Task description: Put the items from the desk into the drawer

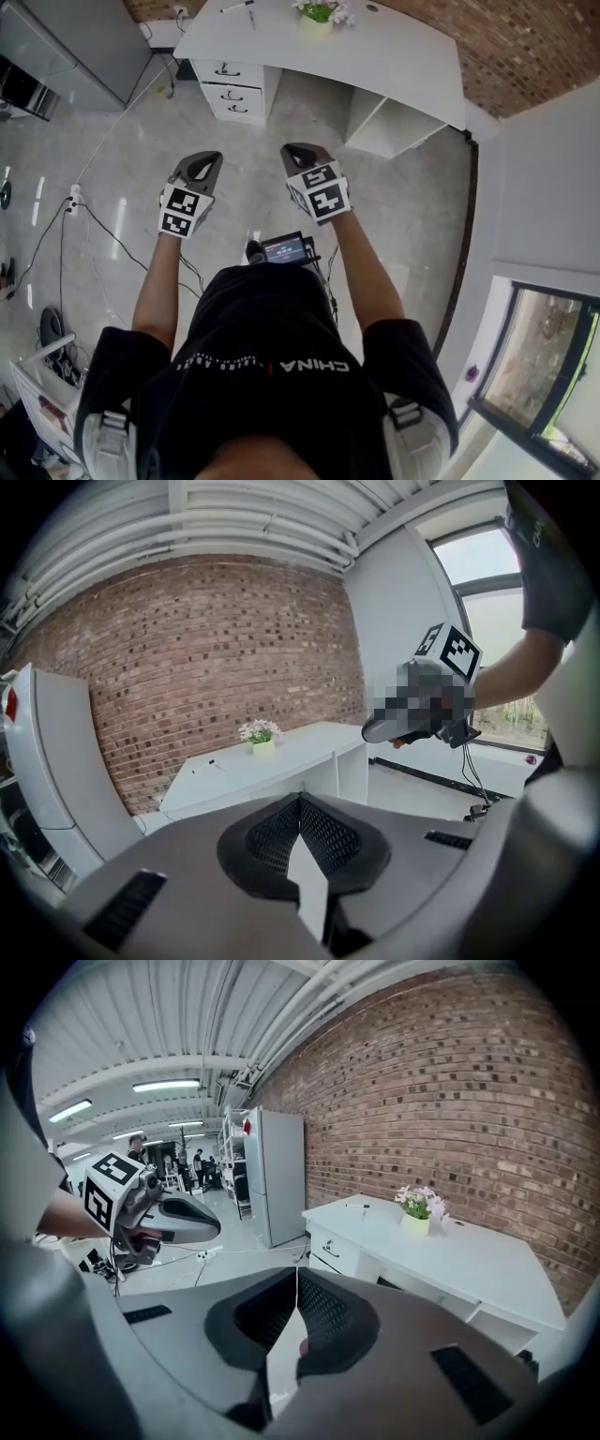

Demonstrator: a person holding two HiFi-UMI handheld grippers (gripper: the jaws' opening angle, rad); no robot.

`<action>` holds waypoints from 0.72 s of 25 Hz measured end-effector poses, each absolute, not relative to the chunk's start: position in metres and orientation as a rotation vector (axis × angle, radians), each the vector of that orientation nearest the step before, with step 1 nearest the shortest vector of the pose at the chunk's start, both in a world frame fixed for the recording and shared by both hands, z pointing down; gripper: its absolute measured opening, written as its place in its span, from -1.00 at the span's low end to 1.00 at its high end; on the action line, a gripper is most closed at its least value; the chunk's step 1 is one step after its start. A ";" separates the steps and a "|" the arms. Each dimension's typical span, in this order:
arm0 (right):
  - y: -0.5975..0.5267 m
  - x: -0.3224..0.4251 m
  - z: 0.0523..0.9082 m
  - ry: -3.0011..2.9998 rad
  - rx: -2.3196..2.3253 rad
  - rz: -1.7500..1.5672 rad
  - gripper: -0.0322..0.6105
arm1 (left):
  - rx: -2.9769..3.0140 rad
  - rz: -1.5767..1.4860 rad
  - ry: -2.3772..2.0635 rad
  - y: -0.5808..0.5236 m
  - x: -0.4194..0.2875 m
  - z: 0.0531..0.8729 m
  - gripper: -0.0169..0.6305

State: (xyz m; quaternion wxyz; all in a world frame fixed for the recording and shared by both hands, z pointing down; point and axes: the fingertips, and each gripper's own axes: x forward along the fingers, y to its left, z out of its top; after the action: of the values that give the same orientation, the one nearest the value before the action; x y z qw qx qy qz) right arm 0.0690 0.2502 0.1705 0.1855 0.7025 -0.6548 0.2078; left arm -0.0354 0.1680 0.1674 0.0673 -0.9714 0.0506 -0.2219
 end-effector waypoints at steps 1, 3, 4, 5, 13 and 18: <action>0.240 0.071 0.170 -1.835 1.983 0.581 -0.85 | -2.930 -0.666 0.152 0.157 -0.034 0.167 -0.91; 0.223 0.073 0.170 -1.826 1.978 0.588 -0.85 | -2.934 -0.662 0.154 0.138 -0.029 0.168 -0.91; 0.216 0.074 0.171 -1.825 1.973 0.595 -0.85 | -2.937 -0.661 0.155 0.131 -0.027 0.169 -0.91; 0.210 0.075 0.173 -1.824 1.967 0.599 -0.85 | -2.939 -0.660 0.156 0.124 -0.024 0.170 -0.91; 0.154 0.115 0.191 -1.845 1.931 0.611 -0.85 | -2.944 -0.673 0.160 0.077 0.023 0.183 -0.91; 0.104 0.169 0.200 -1.875 1.915 0.613 -0.85 | -2.929 -0.694 0.181 0.034 0.080 0.193 -0.91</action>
State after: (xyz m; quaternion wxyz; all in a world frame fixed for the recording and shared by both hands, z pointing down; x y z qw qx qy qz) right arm 0.1694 0.1038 0.2001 0.1948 0.6833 -0.6688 0.2188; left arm 0.0795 0.0341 0.1927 0.0629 -0.9693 0.0600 -0.2298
